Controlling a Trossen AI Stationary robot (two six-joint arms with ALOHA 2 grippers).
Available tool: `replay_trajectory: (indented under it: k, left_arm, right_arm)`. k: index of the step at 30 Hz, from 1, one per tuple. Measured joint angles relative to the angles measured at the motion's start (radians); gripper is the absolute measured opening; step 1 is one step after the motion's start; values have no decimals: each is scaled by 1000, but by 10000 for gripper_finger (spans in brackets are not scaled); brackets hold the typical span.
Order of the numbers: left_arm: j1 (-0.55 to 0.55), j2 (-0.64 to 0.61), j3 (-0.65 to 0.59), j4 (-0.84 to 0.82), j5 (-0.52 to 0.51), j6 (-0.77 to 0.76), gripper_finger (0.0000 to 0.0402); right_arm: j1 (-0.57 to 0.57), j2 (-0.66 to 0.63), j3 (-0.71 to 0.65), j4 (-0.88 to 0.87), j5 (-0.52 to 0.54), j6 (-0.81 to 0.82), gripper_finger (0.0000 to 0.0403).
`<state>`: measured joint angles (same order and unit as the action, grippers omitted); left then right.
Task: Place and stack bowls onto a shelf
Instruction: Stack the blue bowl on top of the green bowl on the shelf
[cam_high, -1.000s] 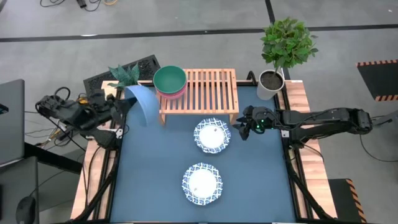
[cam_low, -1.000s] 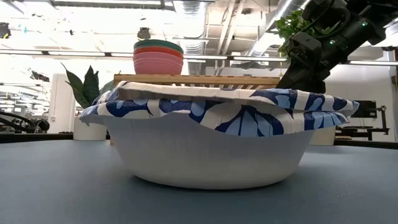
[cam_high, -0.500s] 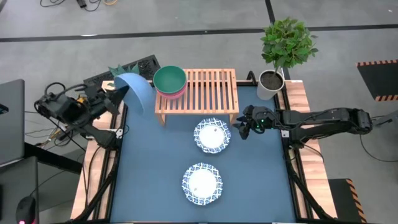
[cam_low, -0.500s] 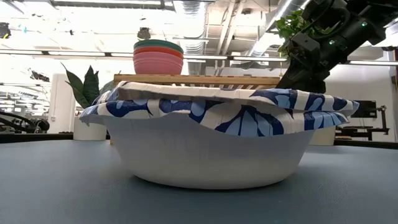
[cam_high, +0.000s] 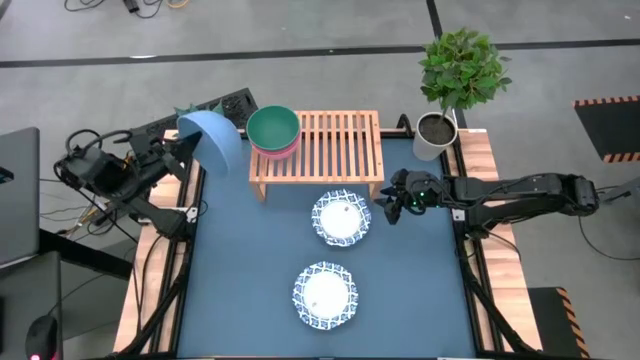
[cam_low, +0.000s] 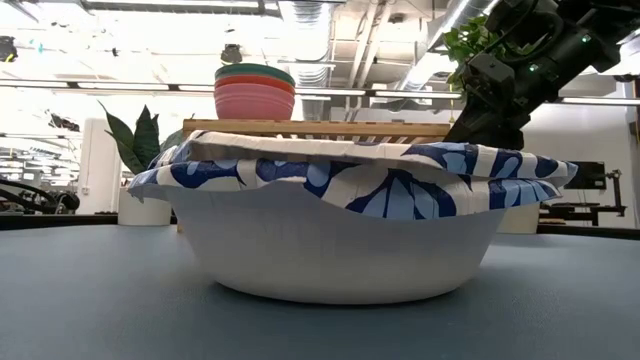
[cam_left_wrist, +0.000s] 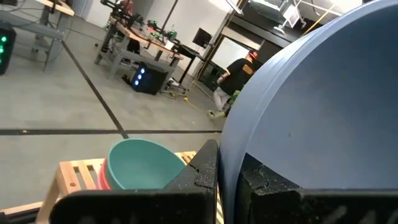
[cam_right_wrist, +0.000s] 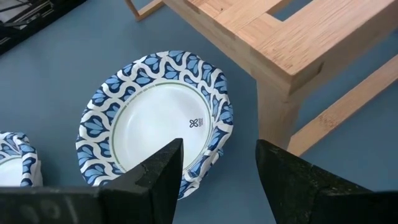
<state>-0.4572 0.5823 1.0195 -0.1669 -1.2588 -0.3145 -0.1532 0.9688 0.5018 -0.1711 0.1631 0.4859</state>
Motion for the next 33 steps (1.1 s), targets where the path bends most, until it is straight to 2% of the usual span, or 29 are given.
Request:
replay_trajectory:
  k: [14, 18, 24, 33]
  left_arm:
    - [34, 115, 1, -41, 13, -37, 0]
    - [71, 136, 1, -60, 113, -62, 0]
    - [168, 187, 0, -120, 360, -192, 0]
    - [425, 199, 24, -122, 564, -184, 0]
  right_arm:
    - [0, 0, 0, 0, 20, 4, 226]
    - [0, 0, 0, 0, 20, 4, 226]
    - [0, 0, 0, 0, 22, 4, 226]
    - [0, 0, 0, 2, 22, 12, 226]
